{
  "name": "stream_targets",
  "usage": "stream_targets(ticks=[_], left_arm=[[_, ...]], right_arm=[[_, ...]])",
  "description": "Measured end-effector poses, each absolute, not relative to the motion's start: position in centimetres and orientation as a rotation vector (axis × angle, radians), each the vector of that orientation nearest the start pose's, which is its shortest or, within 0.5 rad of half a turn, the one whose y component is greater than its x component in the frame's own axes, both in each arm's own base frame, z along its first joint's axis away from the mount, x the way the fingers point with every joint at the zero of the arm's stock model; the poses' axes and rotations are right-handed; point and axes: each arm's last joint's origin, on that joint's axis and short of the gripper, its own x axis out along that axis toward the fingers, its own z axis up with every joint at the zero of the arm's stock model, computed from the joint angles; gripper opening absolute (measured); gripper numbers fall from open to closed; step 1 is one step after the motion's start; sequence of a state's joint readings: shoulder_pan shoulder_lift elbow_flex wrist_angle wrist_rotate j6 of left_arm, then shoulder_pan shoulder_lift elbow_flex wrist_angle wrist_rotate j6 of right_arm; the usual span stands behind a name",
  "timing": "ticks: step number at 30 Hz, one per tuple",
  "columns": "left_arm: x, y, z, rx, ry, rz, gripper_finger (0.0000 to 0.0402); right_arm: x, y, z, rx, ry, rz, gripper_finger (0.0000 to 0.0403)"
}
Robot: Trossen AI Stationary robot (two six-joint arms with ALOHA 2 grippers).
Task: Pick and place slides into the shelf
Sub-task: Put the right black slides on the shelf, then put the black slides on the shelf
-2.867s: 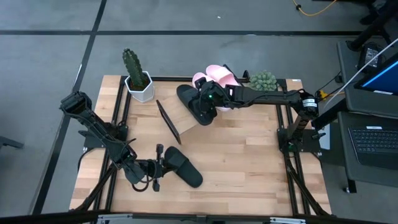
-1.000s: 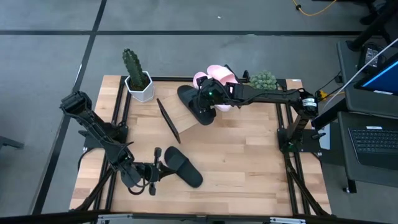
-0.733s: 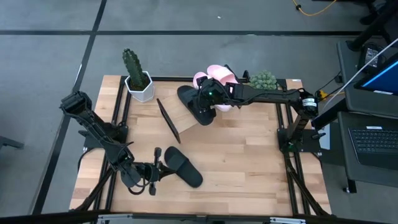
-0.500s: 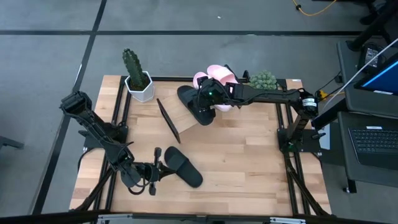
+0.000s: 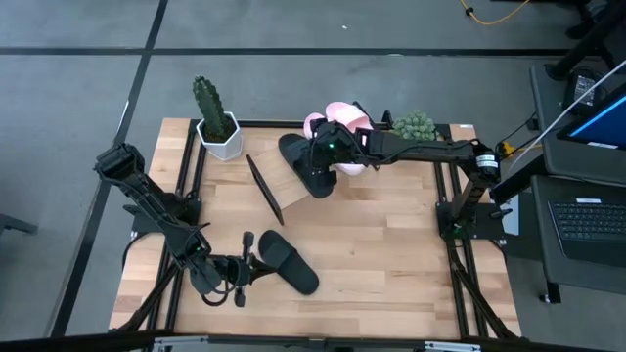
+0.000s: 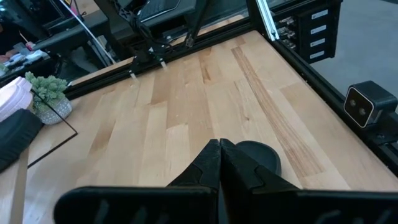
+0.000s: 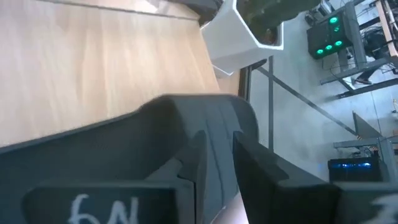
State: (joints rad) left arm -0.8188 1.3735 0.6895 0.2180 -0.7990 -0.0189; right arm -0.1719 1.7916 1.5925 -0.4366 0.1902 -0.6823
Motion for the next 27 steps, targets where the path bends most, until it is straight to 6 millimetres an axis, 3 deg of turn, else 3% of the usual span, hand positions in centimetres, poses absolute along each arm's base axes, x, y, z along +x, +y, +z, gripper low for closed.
stream_targets(ticks=[13, 20, 24, 27], left_arm=[[20.3, -18.6, 21.5, 0.321, 0.322, -0.017, 0.0], [20.3, -18.6, 21.5, 0.322, 0.322, -0.016, 0.0], [20.3, -18.6, 21.5, 0.305, 0.322, -0.014, 0.0], [20.3, -18.6, 21.5, 0.295, 0.322, -0.012, 0.0]], right_arm=[[39.5, -4.9, 35.0, -0.595, 0.77, -0.069, 0.0077], [38.5, -2.7, 38.4, -0.517, 0.773, -0.056, 0.0009], [38.3, -0.5, 38.4, -0.482, 0.791, -0.04, 0.0006], [38.1, 1.3, 36.6, -0.461, 0.856, -0.052, 0.0005]])
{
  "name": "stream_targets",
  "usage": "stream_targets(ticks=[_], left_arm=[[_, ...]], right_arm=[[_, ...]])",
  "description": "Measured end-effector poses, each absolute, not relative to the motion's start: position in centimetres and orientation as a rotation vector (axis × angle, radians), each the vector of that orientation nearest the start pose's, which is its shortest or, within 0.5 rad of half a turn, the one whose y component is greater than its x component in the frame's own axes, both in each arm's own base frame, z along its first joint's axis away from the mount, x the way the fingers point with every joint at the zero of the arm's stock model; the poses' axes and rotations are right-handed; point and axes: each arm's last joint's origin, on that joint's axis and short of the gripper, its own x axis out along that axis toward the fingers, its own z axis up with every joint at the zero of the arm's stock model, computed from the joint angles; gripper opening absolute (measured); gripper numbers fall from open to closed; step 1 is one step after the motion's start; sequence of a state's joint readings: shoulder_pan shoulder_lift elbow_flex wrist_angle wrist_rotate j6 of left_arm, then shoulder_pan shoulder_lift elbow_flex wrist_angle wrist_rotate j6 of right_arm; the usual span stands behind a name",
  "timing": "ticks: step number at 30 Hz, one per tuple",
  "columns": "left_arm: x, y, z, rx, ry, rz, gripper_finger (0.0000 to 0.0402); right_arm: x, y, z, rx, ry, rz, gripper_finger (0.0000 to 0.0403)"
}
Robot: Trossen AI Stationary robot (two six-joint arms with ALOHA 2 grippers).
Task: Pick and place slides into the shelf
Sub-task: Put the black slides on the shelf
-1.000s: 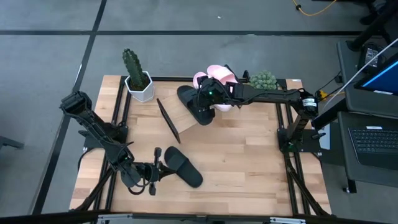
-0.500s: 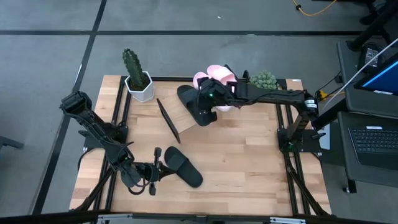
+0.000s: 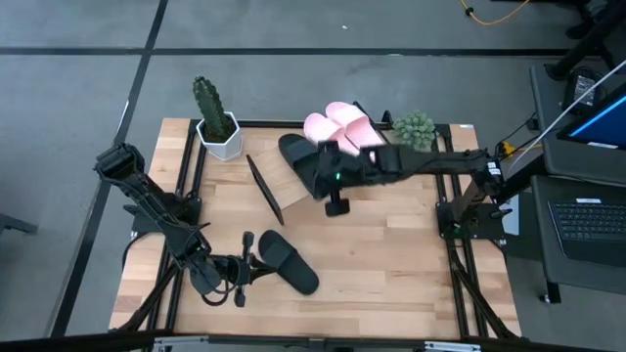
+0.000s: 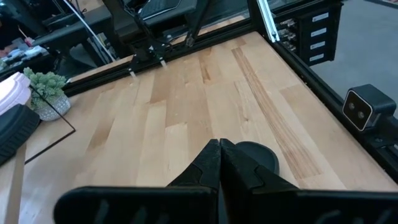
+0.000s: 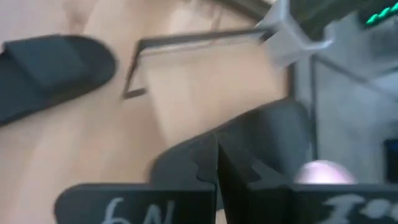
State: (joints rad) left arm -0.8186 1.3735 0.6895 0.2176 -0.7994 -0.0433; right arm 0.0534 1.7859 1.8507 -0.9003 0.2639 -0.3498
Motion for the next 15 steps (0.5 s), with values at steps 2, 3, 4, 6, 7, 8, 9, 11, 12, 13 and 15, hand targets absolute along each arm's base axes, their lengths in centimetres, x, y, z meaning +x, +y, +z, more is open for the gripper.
stream_targets(ticks=[2, 3, 4, 6, 7, 8, 9, 11, 12, 13, 15], left_arm=[[20.3, -18.6, 21.5, 0.295, 0.322, -0.012, 0.0], [20.3, -18.6, 21.5, 0.295, 0.322, -0.012, 0.0], [20.3, -18.6, 21.5, 0.295, 0.322, -0.012, 0.0], [20.3, -18.6, 21.5, 0.295, 0.322, -0.012, 0.0], [20.3, -18.6, 21.4, 0.294, 0.322, -0.012, 0.0], [20.3, -18.6, 21.5, 0.291, 0.322, -0.013, 0.0], [20.3, -18.6, 21.4, 0.288, 0.323, -0.015, 0.0], [20.3, -18.6, 21.4, 0.287, 0.323, -0.016, 0.0], [20.3, -18.7, 21.4, 0.286, 0.323, -0.016, 0.0], [20.3, -18.7, 21.4, 0.283, 0.324, -0.017, 0.0], [20.3, -18.6, 21.4, 0.282, 0.327, -0.017, 0.0]], right_arm=[[38.0, 2.5, 34.9, -0.425, 0.9, -0.041, 0.0005], [37.9, 3.2, 34.0, -0.411, 0.924, -0.036, 0.0004], [37.7, 3.8, 33.0, -0.402, 0.944, -0.028, 0.0004], [37.3, 5.1, 31.4, -0.384, 0.968, -0.014, 0.0004], [37.0, 5.7, 30.7, -0.371, 0.973, -0.01, 0.0004], [36.7, 6.2, 30.0, -0.361, 0.975, -0.008, 0.0004], [36.4, 6.7, 29.3, -0.353, 0.976, -0.019, 0.0004], [35.7, 7.4, 28.2, -0.333, 0.946, -0.053, 0.0003], [35.3, 7.8, 27.7, -0.328, 0.933, -0.067, 0.0003], [34.9, 8.0, 27.3, -0.319, 0.912, -0.079, 0.0003], [33.9, 8.5, 26.7, -0.298, 0.872, -0.098, 0.0003]])
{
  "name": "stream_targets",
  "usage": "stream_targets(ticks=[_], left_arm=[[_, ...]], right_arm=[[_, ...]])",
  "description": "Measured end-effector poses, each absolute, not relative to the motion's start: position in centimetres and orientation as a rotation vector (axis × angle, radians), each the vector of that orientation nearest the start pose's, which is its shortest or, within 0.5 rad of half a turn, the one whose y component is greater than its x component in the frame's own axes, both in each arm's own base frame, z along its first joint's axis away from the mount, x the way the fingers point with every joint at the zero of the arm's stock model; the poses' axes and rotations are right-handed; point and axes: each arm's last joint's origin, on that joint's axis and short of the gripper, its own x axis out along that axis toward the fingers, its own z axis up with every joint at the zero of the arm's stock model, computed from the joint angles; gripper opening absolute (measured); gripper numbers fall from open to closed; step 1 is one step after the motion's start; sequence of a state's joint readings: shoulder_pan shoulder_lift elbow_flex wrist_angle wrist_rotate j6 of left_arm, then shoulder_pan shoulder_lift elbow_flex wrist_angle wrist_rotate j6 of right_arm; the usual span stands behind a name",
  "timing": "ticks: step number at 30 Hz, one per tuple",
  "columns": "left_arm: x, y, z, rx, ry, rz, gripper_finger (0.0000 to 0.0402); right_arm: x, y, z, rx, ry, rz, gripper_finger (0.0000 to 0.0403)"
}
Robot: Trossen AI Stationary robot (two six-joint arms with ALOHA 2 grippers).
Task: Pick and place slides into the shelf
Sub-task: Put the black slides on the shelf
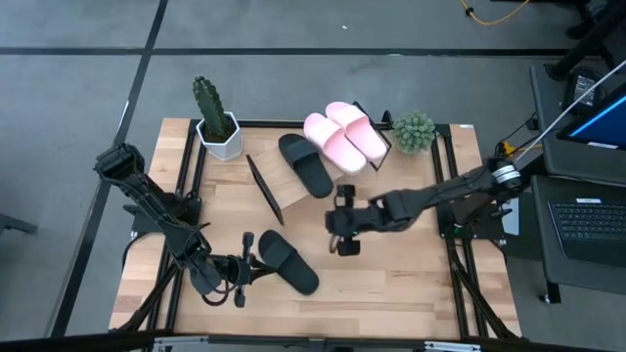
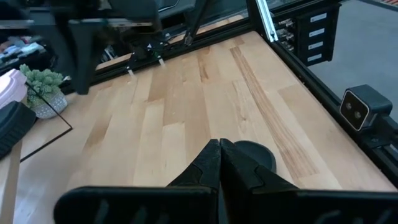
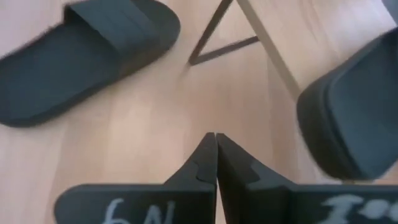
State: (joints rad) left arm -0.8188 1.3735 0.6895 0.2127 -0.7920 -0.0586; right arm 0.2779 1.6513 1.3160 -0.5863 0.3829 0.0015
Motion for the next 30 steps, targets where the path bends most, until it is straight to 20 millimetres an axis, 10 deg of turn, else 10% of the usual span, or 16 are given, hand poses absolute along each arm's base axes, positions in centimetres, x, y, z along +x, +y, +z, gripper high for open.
stream_targets(ticks=[13, 30], left_arm=[[20.7, -18.2, 21.4, 0.276, 0.329, 0.004, 0.0], [23.5, -15.7, 23.1, 0.114, 0.324, 0.169, 0.0]], right_arm=[[25.5, 10.4, 24.8, -0.203, 0.486, -0.052, 0.0003], [19.3, 7.7, 19.9, -0.223, 0.175, -0.026, 0.0008]])
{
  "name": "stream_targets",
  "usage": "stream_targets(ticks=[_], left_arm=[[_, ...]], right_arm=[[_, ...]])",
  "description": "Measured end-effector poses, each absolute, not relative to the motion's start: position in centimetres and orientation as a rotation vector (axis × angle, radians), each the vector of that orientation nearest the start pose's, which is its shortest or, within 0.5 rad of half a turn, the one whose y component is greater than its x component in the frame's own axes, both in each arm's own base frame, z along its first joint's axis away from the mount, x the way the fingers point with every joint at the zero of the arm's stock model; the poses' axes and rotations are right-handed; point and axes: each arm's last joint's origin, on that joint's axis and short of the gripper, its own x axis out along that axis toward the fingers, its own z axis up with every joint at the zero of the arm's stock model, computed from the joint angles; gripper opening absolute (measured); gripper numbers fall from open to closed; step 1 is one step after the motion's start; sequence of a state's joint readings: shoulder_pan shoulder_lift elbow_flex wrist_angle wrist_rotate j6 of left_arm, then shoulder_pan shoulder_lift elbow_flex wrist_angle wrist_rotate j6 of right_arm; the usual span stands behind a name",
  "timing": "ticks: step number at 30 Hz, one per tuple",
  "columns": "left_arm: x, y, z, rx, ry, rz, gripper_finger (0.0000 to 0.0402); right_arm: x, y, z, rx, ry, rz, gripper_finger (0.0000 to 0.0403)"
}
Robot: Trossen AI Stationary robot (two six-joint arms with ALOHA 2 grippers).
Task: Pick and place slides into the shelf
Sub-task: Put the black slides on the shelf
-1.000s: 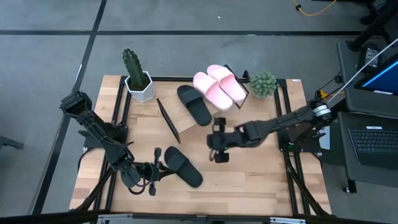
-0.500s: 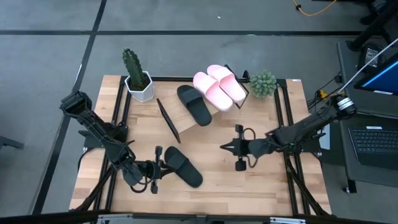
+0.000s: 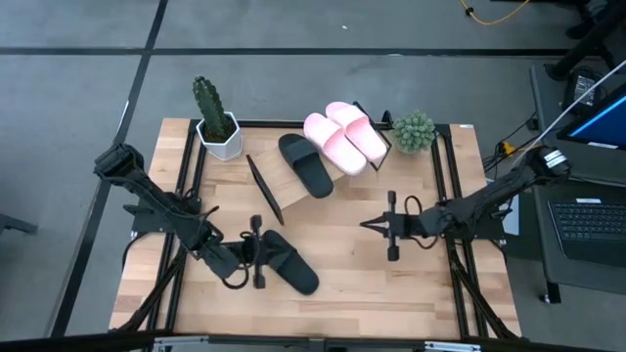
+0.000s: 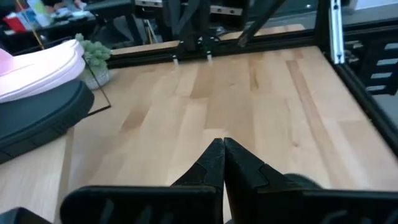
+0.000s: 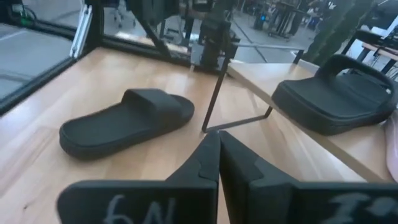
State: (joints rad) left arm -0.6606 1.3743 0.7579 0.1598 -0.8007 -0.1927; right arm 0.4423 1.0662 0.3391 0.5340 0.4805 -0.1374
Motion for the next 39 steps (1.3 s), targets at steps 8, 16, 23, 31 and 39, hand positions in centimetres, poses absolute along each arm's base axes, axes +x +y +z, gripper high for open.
stream_targets(ticks=[8, 16, 23, 31, 39], left_arm=[[23.9, -16.9, 25.9, 0.056, 0.364, 0.283, 0.0], [25.5, -20.2, 25.6, 0.029, 0.371, 0.34, 0.0], [27.9, -23.3, 25.0, -0.047, 0.392, 0.376, 0.0], [30.3, -25.0, 26.5, -0.099, 0.541, 0.471, 0.0], [31.2, -25.0, 26.8, -0.286, 0.751, 0.597, 0.0]], right_arm=[[17.5, 7.0, 18.7, -0.176, 0.166, 0.023, 0.0005], [17.2, 7.1, 18.5, -0.177, 0.162, 0.131, 0.0011], [17.2, 7.2, 18.5, -0.18, 0.166, 0.14, 0.0004], [16.9, 7.2, 18.4, -0.179, 0.193, 0.19, 0.0004], [15.9, 6.8, 18.9, -0.188, 0.211, 0.223, 0.0004]])
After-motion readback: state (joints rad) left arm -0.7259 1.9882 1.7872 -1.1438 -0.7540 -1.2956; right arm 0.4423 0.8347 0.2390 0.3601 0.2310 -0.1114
